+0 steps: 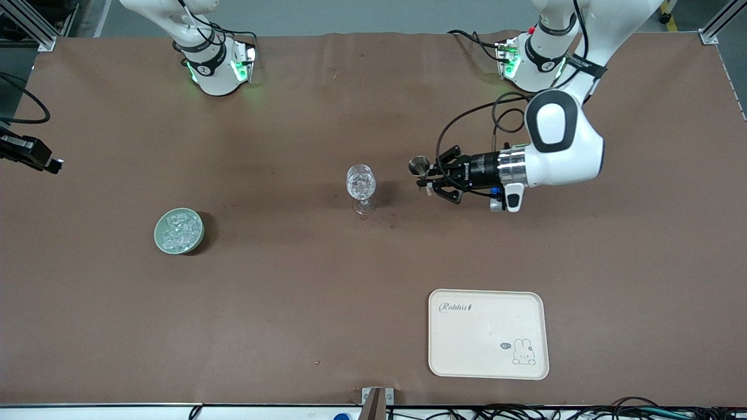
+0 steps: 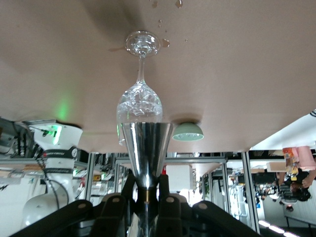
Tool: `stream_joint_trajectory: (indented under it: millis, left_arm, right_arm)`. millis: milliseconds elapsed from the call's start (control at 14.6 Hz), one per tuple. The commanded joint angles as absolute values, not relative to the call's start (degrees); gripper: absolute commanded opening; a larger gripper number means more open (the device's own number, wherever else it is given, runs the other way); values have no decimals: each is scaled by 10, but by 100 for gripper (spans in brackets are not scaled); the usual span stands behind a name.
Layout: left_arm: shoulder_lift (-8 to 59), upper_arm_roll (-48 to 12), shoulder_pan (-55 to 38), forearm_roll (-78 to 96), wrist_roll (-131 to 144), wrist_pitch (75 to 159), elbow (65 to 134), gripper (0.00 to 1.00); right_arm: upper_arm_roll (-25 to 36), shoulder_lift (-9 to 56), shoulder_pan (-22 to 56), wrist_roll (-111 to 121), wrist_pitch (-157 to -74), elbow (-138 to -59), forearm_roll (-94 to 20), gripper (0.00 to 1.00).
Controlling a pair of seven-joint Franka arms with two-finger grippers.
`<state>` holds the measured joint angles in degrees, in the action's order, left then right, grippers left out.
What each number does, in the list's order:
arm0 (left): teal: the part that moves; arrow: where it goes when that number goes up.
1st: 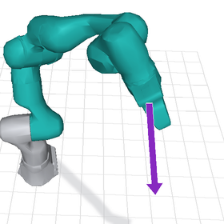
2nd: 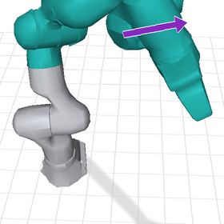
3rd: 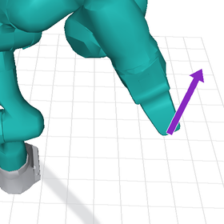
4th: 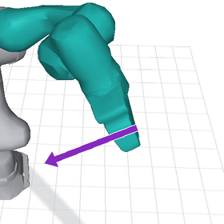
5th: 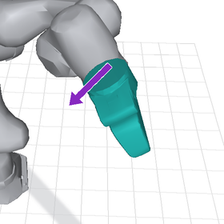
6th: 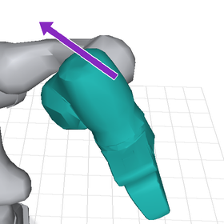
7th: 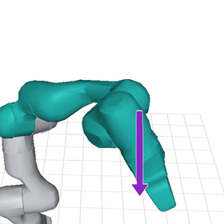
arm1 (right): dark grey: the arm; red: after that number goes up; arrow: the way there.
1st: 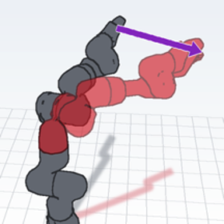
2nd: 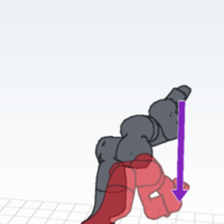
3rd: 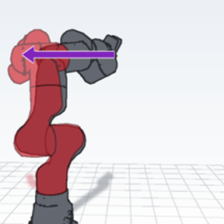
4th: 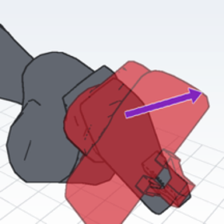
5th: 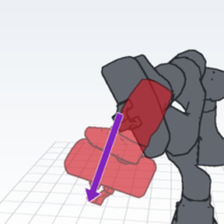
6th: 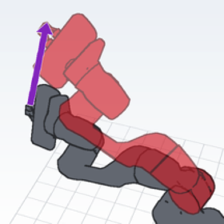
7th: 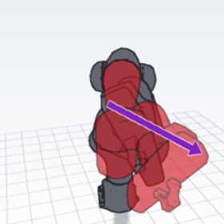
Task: Pour wine and add ice with both arms
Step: 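Carry the metal jigger with the left gripper over the wine glass, then tilt the jigger with the left gripper to pour into the glass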
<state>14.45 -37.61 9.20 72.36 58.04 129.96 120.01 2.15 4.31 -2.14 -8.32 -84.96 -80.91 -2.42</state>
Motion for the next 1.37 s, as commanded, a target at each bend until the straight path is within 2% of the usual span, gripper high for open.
stream_joint_trajectory:
  millis: [0, 274, 1300]
  left_arm:
    - [146, -422, 94, 711, 606, 1357, 1201, 1]
    - [191, -462, 91, 621, 677, 1431, 1180, 1]
    - [307, -494, 59, 210, 985, 1427, 1073, 1]
  right_arm:
    - [24, 33, -20, -83, -846, -812, -29, 1]
    - [24, 28, -16, -75, -848, -816, -23, 1]
    - [23, 26, -15, -48, -844, -817, -11, 2]
